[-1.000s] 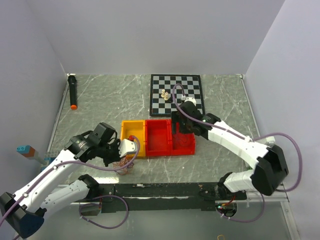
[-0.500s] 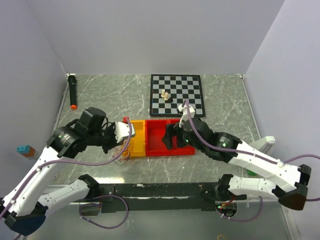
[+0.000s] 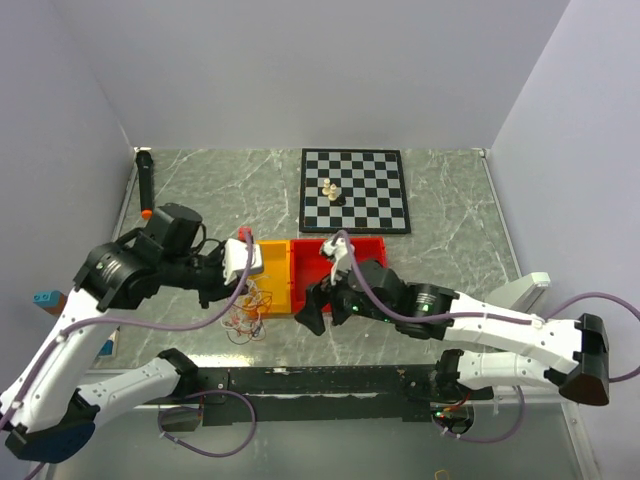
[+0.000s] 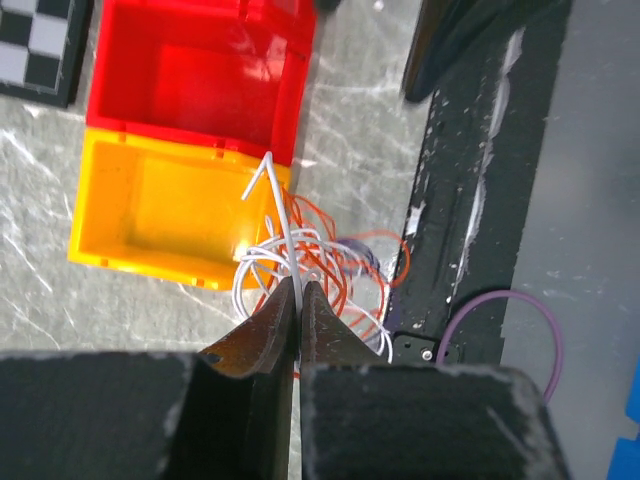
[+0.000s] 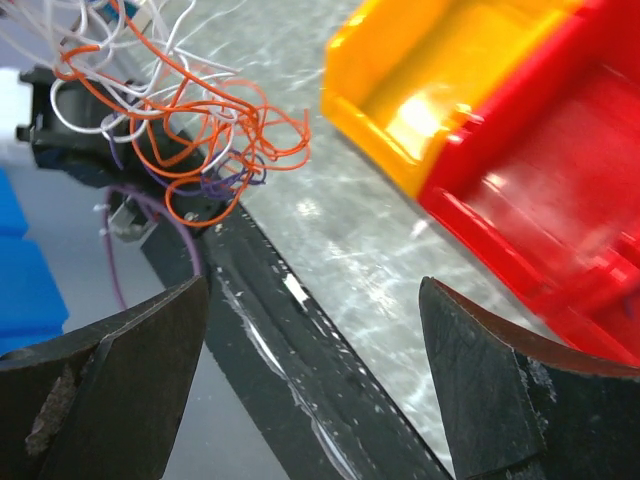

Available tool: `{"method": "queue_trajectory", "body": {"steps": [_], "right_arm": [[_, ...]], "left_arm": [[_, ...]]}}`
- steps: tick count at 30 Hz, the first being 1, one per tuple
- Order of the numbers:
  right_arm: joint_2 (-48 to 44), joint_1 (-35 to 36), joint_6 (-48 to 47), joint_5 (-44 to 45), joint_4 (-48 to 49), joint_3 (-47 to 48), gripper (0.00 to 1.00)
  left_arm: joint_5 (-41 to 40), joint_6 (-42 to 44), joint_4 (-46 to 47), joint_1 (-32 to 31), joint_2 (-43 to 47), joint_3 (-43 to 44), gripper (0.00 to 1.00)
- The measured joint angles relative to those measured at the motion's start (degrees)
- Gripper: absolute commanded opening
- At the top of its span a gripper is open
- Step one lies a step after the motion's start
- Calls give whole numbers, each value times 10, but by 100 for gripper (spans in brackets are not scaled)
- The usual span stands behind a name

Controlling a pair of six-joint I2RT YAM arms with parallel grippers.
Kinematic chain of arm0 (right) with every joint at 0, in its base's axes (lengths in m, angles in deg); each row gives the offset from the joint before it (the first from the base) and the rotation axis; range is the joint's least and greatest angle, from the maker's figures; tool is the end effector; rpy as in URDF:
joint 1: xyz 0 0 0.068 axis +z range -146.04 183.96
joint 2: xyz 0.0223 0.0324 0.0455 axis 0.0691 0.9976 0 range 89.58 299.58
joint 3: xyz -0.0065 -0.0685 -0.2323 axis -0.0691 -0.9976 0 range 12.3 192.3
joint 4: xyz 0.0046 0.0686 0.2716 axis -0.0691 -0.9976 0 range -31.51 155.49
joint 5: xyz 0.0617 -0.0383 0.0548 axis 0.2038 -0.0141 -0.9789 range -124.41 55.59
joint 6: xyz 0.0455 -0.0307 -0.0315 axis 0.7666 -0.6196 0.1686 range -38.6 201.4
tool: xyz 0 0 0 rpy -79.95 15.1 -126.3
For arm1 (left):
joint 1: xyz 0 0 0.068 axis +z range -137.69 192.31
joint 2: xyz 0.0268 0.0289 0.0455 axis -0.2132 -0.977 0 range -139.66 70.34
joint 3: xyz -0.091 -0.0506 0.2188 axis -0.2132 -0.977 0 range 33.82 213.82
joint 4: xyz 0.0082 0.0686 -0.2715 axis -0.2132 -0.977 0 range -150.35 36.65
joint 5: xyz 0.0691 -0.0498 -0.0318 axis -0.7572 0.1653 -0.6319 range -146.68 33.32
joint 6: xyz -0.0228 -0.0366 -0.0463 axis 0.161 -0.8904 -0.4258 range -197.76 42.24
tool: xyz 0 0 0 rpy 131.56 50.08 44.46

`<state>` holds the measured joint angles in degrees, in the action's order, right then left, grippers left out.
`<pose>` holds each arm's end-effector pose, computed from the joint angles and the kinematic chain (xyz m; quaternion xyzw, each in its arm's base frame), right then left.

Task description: Untangle the cables

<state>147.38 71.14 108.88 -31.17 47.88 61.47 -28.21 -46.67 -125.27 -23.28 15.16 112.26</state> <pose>0.1101 0.2543 0.2754 -0.2742 0.8034 0.3719 0.3755 0.1363 -0.1260 0.3763 0.5709 0.7099 -0.2433 0.3329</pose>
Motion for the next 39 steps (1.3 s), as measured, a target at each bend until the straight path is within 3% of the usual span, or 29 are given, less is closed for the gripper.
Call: {"method": "queue_trajectory", "body": {"steps": [12,18,29,38,39], "right_arm": [[63,36,-42,-27,102,50,88],[71,36,-47,-60,153,70,74],[104,36,-42,-148,180,73,58],[143,36,-42,-154,170,90,2],[139,36,-42,-152,168,87,0]], "left_arm": [[71,43,-9,0,94,-7,6],[88,52,-10,0,97,-7,5],[113,51,-9,0,93,-5,5],[127,40,-7,2,79,19,4],[127,39,-7,2,79,20,4]]}}
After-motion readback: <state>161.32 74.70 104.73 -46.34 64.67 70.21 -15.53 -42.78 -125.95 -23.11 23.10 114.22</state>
